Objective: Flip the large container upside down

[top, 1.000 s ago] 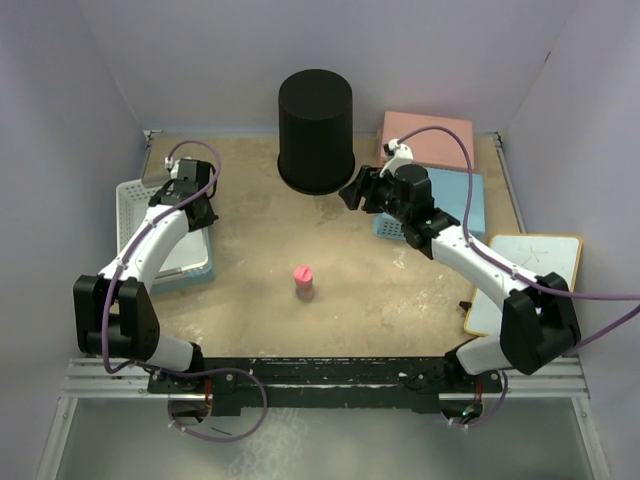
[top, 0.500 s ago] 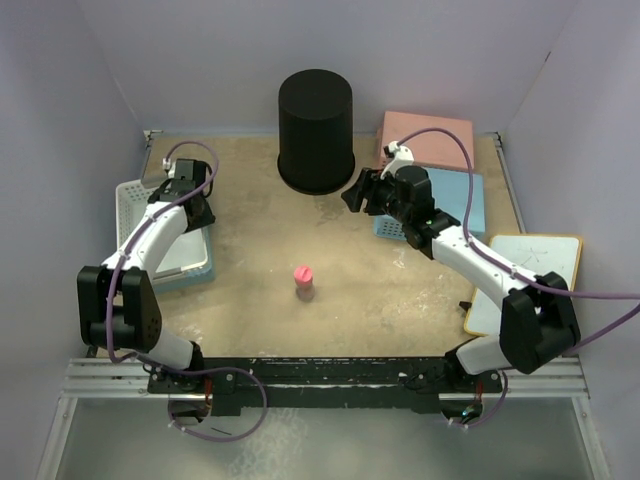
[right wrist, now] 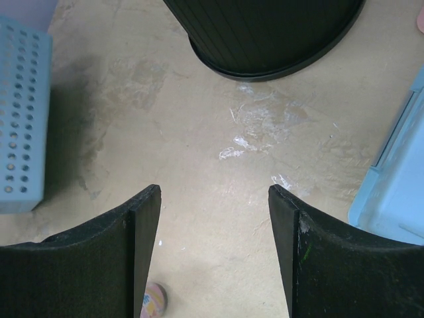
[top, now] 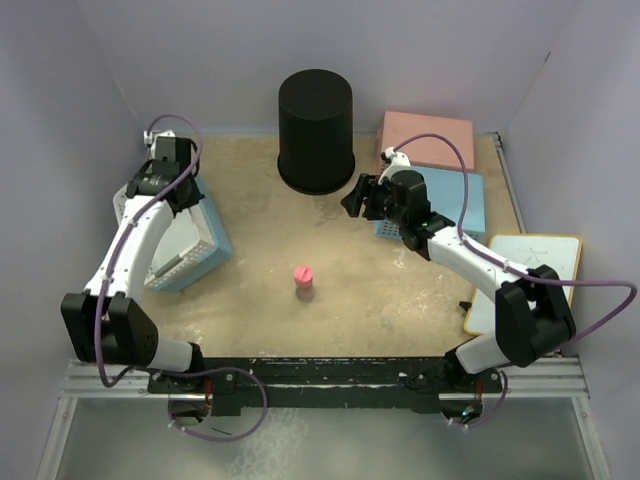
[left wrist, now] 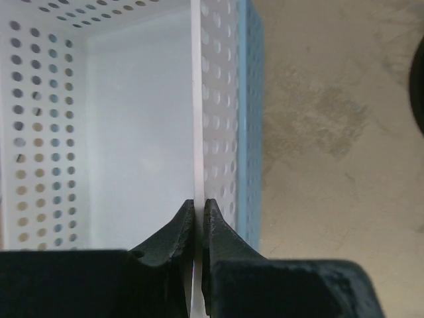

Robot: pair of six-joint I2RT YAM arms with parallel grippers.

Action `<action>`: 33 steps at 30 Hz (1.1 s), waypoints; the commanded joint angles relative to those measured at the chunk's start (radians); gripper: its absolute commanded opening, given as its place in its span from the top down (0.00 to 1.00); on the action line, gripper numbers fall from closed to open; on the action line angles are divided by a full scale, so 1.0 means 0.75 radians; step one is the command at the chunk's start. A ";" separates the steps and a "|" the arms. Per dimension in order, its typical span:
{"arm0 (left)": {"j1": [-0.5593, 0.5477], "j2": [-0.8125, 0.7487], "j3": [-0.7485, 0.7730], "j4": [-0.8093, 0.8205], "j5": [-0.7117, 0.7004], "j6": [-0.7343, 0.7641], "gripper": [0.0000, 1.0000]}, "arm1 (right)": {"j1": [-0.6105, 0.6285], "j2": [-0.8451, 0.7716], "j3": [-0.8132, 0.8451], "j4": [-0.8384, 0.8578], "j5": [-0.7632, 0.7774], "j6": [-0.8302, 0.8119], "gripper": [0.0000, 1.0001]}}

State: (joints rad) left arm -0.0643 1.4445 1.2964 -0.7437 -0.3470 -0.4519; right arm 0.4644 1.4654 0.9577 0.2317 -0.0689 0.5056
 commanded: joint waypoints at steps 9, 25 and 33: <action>-0.304 -0.090 0.447 -0.173 -0.186 0.021 1.00 | -0.006 -0.053 -0.012 0.078 0.011 -0.005 0.31; -0.333 -0.185 0.318 0.443 0.623 -0.331 1.00 | -0.006 -0.116 -0.043 -0.008 0.081 -0.045 0.30; -0.333 -0.248 0.093 0.868 0.823 -0.623 1.00 | -0.006 -0.100 -0.058 -0.005 0.042 -0.019 0.30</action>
State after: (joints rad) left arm -0.3119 1.3075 1.4387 -0.4084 0.1303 -0.7555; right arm 0.4637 1.4124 0.9234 0.2134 -0.0391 0.4900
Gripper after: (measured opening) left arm 0.022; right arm 0.700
